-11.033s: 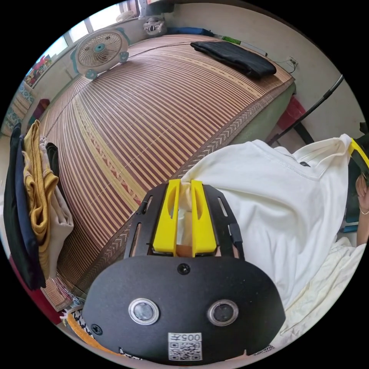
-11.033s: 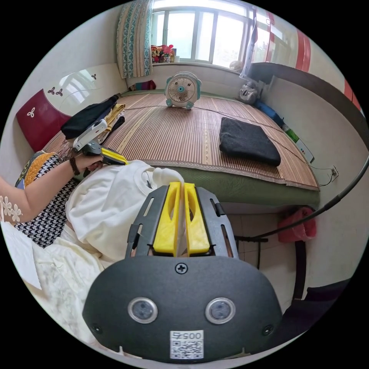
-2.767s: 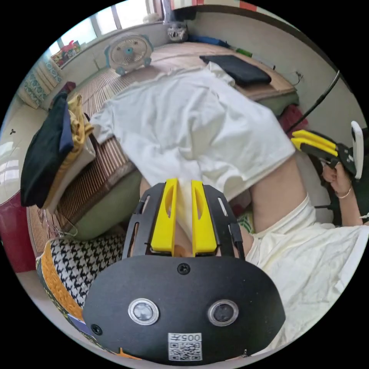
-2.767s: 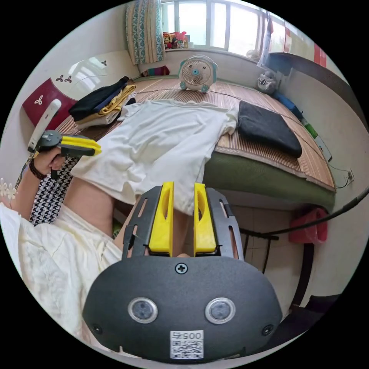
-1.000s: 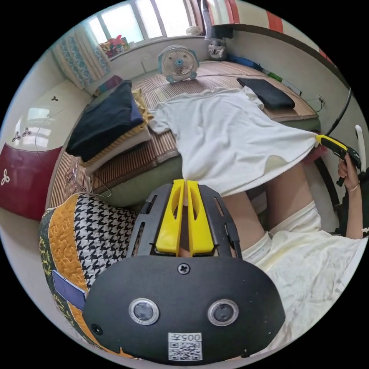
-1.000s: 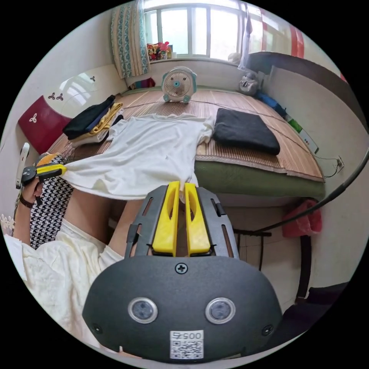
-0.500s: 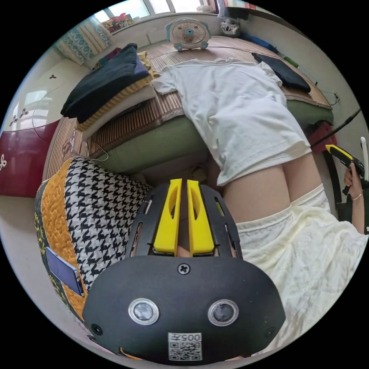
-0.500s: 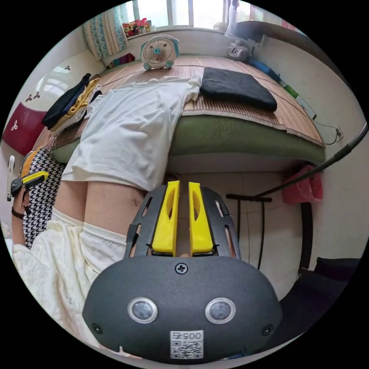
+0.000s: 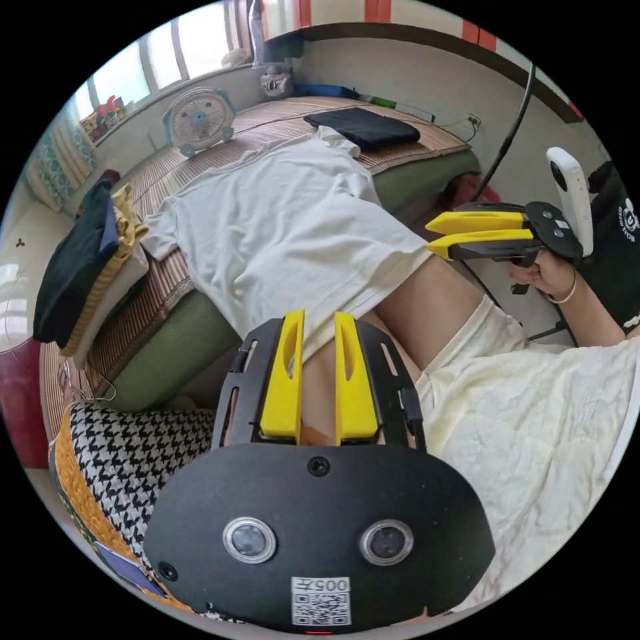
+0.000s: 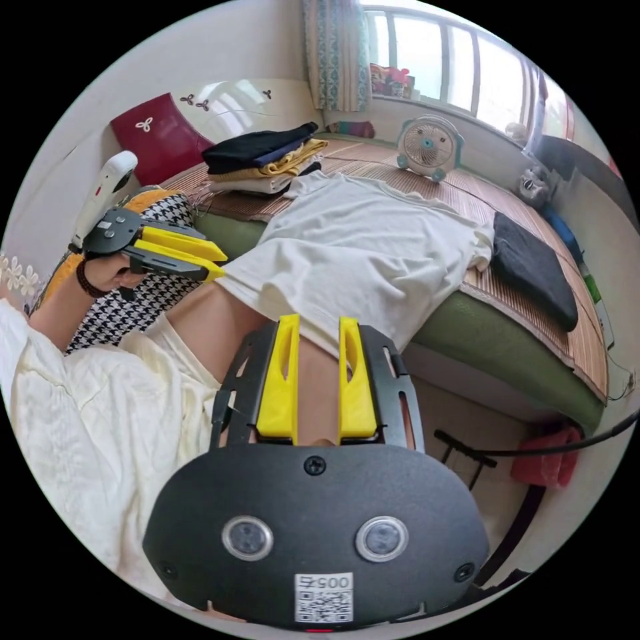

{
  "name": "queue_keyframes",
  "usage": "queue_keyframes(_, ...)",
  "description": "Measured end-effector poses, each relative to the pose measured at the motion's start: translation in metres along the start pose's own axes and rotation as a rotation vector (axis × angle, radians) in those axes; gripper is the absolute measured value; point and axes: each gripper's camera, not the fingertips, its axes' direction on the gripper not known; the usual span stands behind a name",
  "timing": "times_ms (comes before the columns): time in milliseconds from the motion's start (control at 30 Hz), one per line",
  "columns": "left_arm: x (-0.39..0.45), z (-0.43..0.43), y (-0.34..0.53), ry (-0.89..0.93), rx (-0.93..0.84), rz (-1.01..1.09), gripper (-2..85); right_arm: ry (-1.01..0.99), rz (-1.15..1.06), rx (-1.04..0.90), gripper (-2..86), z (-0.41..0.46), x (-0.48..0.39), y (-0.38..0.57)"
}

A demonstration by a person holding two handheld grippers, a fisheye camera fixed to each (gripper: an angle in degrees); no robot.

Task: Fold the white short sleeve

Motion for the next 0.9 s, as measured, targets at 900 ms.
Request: queue_keyframes(900,-0.025,-0.016,0.012,0.056,0.104,-0.016,7.6,0.022,-0.039,0.017,7.4,0.005,-0.048,0.0)
